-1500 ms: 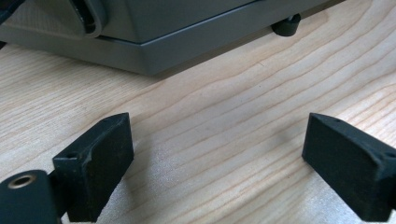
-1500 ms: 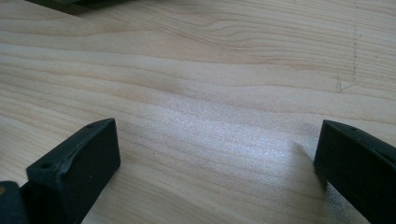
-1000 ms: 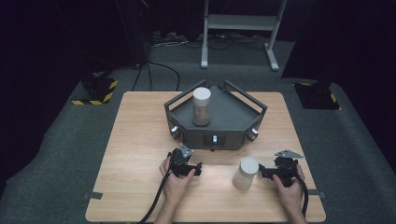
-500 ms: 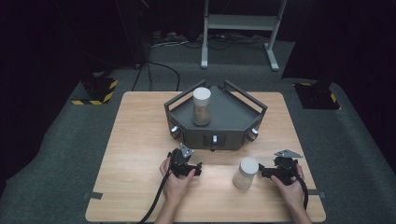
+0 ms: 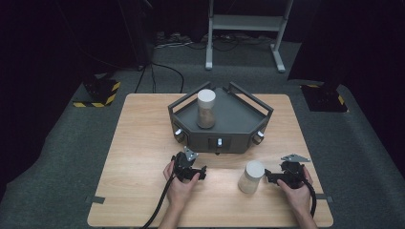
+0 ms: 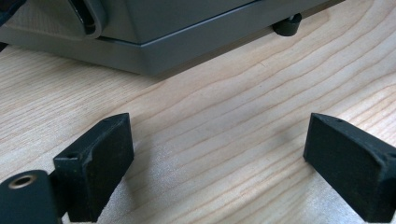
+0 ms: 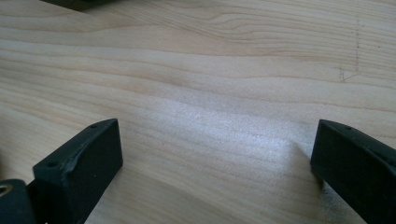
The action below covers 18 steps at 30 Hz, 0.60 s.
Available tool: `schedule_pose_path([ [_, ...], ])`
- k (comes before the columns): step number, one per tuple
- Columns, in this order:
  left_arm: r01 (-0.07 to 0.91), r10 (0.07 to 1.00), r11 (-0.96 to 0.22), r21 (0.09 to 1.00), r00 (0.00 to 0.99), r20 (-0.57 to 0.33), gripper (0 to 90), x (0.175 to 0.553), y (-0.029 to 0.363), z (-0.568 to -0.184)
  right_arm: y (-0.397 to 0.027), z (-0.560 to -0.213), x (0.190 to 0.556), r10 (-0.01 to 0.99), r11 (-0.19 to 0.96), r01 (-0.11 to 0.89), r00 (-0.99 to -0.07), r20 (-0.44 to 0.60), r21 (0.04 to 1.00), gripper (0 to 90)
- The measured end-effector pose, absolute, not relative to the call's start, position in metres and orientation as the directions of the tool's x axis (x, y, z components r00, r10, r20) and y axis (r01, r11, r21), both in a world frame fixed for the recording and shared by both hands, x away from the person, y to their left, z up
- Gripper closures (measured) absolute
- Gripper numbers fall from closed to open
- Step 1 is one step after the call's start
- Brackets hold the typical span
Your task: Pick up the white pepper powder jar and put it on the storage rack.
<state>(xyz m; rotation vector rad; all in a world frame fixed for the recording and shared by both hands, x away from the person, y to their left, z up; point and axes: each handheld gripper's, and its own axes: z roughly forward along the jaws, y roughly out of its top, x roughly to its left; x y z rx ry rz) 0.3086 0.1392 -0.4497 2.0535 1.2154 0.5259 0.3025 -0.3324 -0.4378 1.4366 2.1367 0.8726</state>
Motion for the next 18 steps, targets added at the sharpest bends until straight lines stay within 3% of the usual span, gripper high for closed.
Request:
schedule_pose_path([
  [18, 0.600, 0.877, -0.329, 0.729, 0.481, 0.000, 8.6, 0.309, 0.139, -0.450, -0.360, -0.436, 0.268, 0.863, 0.295, 0.625, -0.499, 0.080, 0.722, 2.7],
])
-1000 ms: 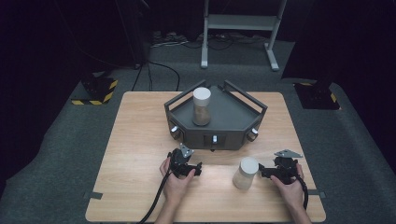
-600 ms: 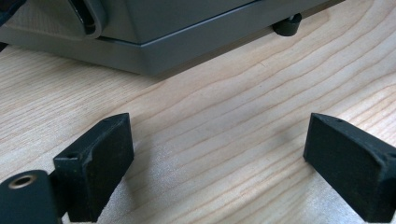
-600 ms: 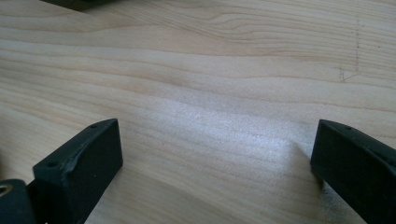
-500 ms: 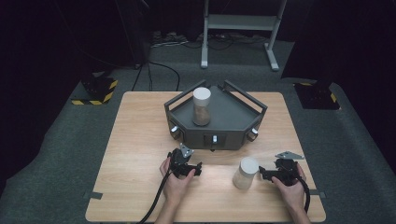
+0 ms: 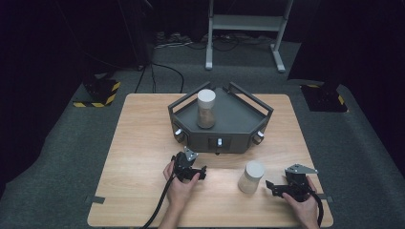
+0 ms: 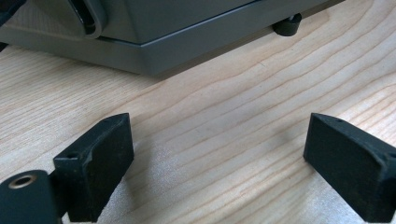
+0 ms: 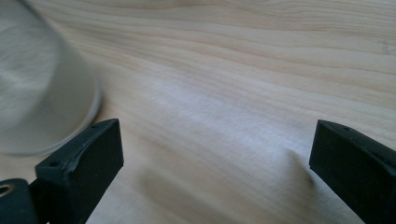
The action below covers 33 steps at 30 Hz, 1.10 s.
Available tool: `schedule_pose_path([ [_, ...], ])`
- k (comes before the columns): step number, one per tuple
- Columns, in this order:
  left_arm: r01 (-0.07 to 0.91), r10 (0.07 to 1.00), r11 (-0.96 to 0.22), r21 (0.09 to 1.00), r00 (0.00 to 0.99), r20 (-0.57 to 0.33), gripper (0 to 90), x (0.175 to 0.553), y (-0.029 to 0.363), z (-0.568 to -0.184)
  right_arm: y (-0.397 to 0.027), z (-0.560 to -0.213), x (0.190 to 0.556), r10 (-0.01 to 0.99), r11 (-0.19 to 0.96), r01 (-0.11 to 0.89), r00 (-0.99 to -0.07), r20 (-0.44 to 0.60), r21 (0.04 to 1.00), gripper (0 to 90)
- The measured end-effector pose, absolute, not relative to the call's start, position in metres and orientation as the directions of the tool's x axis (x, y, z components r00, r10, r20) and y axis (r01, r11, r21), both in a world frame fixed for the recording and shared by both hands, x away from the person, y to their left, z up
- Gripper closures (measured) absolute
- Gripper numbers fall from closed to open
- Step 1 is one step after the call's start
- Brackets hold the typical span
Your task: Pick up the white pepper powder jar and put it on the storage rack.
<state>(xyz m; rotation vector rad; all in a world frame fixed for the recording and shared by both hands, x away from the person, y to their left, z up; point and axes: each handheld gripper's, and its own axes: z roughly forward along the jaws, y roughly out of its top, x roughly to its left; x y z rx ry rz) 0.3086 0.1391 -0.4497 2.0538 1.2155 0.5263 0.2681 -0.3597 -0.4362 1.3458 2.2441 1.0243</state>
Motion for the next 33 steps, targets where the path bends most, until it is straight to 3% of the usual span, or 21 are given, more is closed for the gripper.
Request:
schedule_pose_path([
  [15, 0.600, 0.877, -0.329, 0.729, 0.481, 0.000, 8.6, 0.309, 0.139, -0.450, -0.345, -0.436, 0.250, 0.775, 0.370, 0.558, -0.626, 0.084, 0.743, 2.9],
  [33, 0.600, 0.877, -0.329, 0.729, 0.481, 0.000, 8.6, 0.309, 0.139, -0.450, -0.333, -0.435, 0.256, 0.740, 0.359, 0.551, -0.659, 0.129, 0.753, 3.2],
])
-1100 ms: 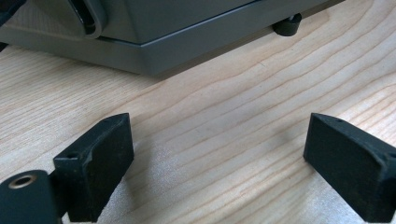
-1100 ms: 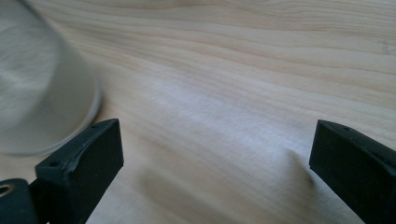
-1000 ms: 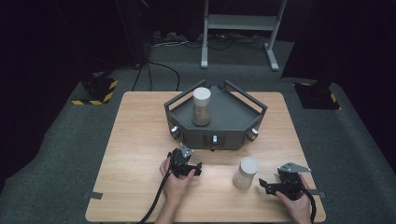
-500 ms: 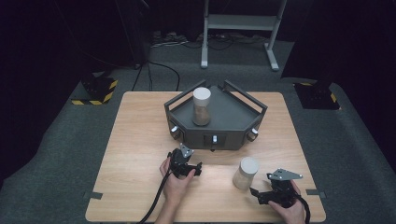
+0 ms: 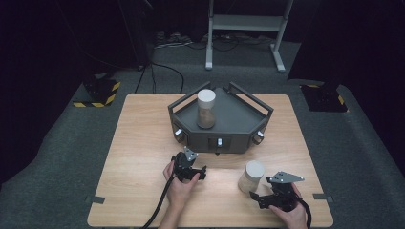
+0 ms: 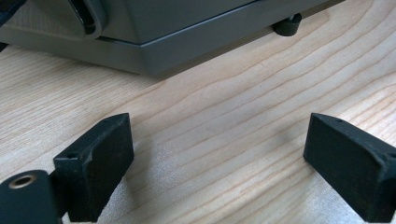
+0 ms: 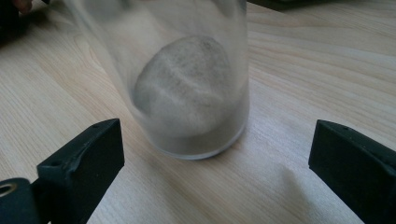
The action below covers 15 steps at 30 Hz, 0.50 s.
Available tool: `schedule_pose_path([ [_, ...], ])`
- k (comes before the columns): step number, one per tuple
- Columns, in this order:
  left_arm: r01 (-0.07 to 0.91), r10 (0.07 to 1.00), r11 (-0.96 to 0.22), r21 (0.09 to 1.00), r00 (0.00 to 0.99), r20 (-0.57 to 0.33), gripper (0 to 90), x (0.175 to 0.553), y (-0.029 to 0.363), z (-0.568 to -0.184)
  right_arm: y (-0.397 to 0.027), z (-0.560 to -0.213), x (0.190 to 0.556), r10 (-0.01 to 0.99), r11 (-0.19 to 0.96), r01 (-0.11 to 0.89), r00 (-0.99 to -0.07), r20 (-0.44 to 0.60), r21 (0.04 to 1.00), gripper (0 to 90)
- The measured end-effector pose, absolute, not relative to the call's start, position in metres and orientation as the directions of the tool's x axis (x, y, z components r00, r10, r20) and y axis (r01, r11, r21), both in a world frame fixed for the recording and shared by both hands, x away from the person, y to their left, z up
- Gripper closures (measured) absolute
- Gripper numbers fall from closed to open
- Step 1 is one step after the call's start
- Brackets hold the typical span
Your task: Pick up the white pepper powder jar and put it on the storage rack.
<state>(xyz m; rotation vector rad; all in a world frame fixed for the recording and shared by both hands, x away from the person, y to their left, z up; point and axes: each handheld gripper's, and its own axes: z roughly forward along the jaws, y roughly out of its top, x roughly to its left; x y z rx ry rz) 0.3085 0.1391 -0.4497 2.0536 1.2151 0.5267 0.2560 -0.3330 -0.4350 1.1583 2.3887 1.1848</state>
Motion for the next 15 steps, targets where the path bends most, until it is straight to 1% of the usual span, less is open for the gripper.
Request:
schedule_pose_path([
  [8, 0.600, 0.877, -0.329, 0.729, 0.481, 0.000, 8.6, 0.309, 0.139, -0.450, -0.329, -0.435, 0.262, 0.729, 0.334, 0.551, -0.666, 0.161, 0.765, 3.9],
  [15, 0.598, 0.875, -0.328, 0.732, 0.483, -0.002, 9.4, 0.308, 0.140, -0.450, -0.317, -0.433, 0.264, 0.730, 0.342, 0.528, -0.670, 0.133, 0.778, 4.7],
])
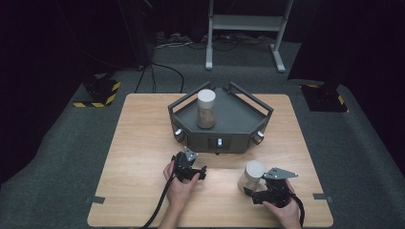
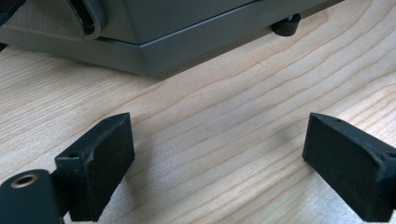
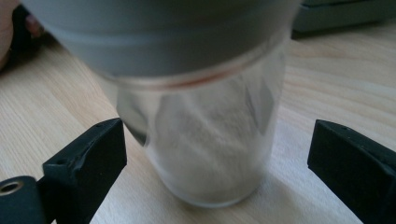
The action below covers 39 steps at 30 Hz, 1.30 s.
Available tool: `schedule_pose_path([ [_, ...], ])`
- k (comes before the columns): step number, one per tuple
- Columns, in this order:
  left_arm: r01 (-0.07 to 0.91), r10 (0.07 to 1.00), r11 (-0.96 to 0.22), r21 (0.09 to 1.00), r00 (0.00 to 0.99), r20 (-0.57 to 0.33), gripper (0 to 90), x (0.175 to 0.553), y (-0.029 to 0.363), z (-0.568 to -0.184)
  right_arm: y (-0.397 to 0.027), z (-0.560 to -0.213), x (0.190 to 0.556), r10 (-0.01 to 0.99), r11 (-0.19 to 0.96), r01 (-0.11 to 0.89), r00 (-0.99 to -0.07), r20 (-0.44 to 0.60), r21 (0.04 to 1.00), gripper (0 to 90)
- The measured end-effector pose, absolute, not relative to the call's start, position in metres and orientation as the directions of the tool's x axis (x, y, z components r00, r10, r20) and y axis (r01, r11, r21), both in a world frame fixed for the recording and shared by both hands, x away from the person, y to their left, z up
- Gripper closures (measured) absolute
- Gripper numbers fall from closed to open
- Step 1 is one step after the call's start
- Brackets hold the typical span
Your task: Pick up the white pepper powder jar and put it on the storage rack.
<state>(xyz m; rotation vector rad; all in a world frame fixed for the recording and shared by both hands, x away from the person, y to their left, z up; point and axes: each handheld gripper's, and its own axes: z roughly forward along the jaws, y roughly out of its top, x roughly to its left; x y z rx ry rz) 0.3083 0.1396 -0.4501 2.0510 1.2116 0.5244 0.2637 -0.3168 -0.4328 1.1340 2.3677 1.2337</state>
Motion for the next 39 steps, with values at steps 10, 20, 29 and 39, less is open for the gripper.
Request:
schedule_pose_path([
  [10, 0.597, 0.875, -0.328, 0.732, 0.484, -0.002, 9.4, 0.308, 0.140, -0.450, -0.312, -0.431, 0.267, 0.728, 0.318, 0.502, -0.673, 0.132, 0.804, 7.8],
  [20, 0.598, 0.875, -0.328, 0.731, 0.484, -0.002, 9.4, 0.308, 0.140, -0.450, -0.310, -0.434, 0.273, 0.712, 0.307, 0.489, -0.687, 0.143, 0.816, 11.8],
  [29, 0.598, 0.875, -0.328, 0.731, 0.484, -0.002, 9.4, 0.308, 0.140, -0.450, -0.309, -0.435, 0.275, 0.699, 0.306, 0.466, -0.702, 0.136, 0.830, 26.7],
  [39, 0.598, 0.875, -0.328, 0.731, 0.484, -0.002, 9.4, 0.308, 0.140, -0.450, -0.306, -0.433, 0.276, 0.694, 0.330, 0.448, -0.712, 0.109, 0.831, 29.2],
])
